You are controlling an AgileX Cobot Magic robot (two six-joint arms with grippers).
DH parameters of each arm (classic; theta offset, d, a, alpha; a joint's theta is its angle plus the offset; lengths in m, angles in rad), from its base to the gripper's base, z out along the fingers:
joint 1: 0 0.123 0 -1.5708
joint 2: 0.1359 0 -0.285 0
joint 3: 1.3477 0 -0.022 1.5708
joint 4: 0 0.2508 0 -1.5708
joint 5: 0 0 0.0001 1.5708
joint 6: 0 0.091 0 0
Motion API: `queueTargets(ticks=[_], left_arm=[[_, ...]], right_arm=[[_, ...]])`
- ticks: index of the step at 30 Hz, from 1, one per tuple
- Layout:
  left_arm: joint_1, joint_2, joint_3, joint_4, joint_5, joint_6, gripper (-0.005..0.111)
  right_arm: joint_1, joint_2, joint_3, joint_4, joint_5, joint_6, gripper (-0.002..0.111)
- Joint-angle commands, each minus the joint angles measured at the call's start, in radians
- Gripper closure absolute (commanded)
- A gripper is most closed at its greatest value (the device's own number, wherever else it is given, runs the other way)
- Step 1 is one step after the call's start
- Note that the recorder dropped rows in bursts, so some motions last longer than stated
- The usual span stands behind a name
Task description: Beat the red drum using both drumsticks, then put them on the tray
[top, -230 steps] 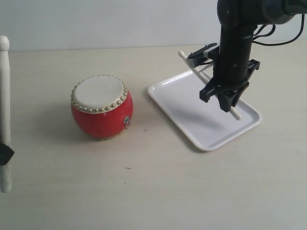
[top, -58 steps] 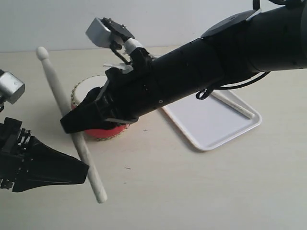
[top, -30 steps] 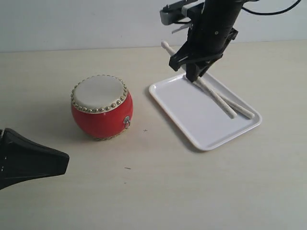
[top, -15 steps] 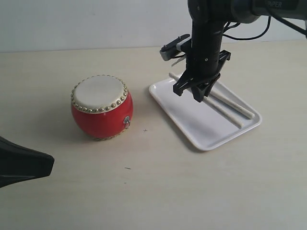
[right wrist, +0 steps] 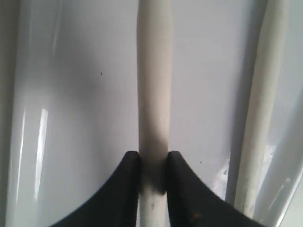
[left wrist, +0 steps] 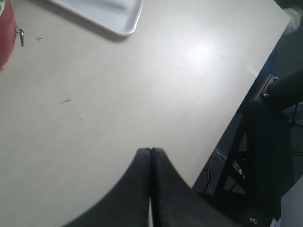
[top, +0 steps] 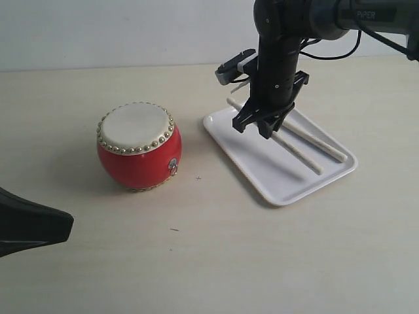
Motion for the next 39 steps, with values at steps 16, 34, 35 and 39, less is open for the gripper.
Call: queueTargets(ticks=[16,34,35,39], left_arm=[[0.002,-0.007,-0.005,0.011,-0.014,-0.003,0.107],[0.038,-0.542,0.025,0.113,-0.18,-0.166,0.107],[0.038,-0.585,0.025,0.106,-0.18,-0.168,0.107],[0.038,-0.714,0.037,0.106,-0.219,-0.228,0.107]], right_arm=[[-0.004,-0.004,-0.009,-0.097,-0.008,0.057,0.08],[-0.004,-0.483,0.166,0.011,-0.136,0.161,0.108],[-0.004,-0.523,0.22,0.021,-0.172,0.164,0.108],[-0.004,-0.714,0.457,0.023,-0.333,0.205,0.108]])
